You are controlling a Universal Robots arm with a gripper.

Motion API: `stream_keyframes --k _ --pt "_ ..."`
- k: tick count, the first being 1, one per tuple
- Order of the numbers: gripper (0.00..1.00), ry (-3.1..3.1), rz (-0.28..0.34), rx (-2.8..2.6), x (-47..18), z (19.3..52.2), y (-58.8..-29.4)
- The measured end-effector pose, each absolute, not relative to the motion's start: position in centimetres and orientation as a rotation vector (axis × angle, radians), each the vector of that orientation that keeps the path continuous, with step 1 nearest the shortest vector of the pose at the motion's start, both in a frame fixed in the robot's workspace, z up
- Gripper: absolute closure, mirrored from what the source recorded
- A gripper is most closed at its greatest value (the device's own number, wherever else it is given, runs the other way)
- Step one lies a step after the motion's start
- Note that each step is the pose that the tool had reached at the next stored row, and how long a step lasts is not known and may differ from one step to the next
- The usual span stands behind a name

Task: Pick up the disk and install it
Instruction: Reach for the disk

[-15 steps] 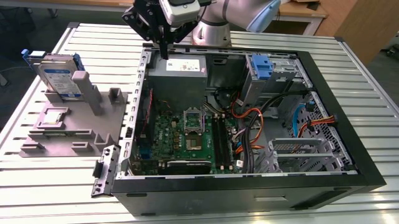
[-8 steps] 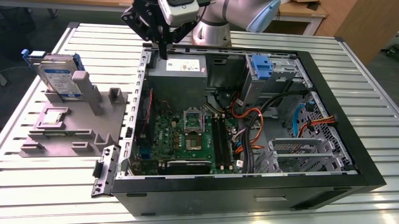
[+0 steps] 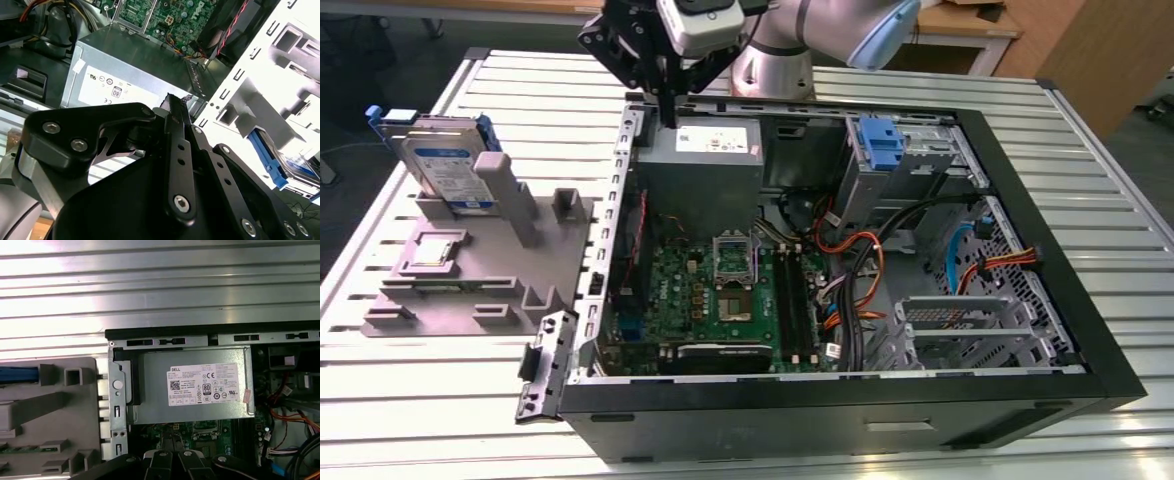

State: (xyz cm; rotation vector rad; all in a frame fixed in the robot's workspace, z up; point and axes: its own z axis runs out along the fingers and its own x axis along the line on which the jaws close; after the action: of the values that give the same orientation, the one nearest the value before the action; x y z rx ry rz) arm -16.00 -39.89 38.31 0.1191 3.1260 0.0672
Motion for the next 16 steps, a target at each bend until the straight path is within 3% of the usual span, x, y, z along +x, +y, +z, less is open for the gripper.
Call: stream_keyframes --k 16 --pt "0.9 3.13 0.067 0.119 -16.31 38.14 -39.89"
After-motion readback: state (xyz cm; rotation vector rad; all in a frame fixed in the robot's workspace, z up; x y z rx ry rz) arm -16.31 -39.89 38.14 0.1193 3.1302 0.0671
